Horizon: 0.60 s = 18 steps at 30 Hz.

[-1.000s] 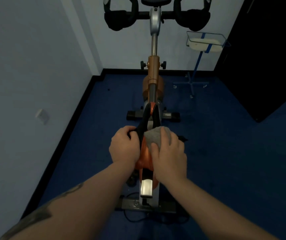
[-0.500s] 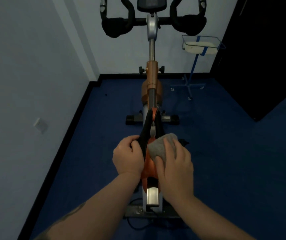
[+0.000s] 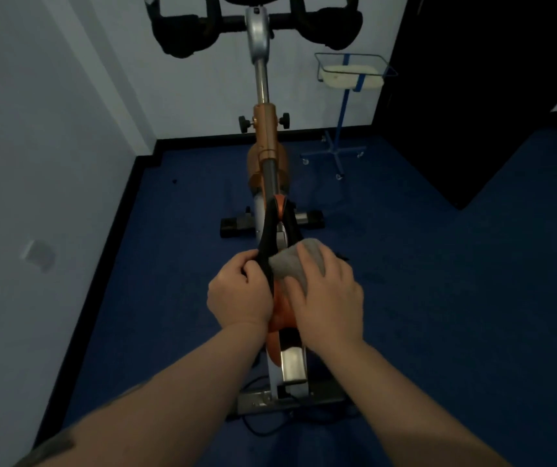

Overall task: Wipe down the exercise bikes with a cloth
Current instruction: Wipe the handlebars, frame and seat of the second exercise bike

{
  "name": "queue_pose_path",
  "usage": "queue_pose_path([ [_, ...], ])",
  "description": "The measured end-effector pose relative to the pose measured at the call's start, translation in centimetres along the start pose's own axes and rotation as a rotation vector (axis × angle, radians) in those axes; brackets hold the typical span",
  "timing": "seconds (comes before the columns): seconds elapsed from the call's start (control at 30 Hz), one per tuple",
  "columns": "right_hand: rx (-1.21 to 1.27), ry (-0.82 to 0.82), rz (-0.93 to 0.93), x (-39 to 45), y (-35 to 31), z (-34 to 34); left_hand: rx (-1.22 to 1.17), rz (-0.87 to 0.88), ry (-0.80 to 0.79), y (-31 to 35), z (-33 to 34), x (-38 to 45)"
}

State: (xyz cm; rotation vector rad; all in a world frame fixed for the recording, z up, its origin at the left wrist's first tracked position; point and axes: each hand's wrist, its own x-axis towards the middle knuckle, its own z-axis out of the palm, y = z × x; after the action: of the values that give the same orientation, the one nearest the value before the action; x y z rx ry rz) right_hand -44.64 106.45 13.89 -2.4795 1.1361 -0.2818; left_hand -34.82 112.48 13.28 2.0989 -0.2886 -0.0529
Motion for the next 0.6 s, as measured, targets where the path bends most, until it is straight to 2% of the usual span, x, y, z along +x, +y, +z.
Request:
queue_pose_path([
  [0.1, 0.068, -0.135, 0.075, 3.0, -0.2, -1.0, 0.016, -0.008, 0.003, 0.1, 0.0, -0.1],
  [0.27, 0.072, 0.035, 0.013, -2.0, 0.0, -0.2, 0.026, 0.005, 0.003, 0.1, 0.0, -0.1],
  [0.33, 0.116, 0.027, 0.033, -0.8, 0.4, -0.2, 0.038, 0.001, -0.002, 0.3, -0.1, 0.1],
  [0.43, 0.136, -0.091, 0.196, 3.3, 0.1, -0.3, 0.056, -0.006, -0.002, 0.4, 0.0, 0.0],
  [0.5, 0.175, -0.103, 0.253, 4.8, -0.1, -0.3, 0.05, -0.003, -0.005, 0.4, -0.2, -0.1],
  [0.6, 0.189, -0.057, 0.207, 3.9, 0.1, -0.3, 0.068, -0.009, -0.034, 0.4, -0.2, 0.0],
])
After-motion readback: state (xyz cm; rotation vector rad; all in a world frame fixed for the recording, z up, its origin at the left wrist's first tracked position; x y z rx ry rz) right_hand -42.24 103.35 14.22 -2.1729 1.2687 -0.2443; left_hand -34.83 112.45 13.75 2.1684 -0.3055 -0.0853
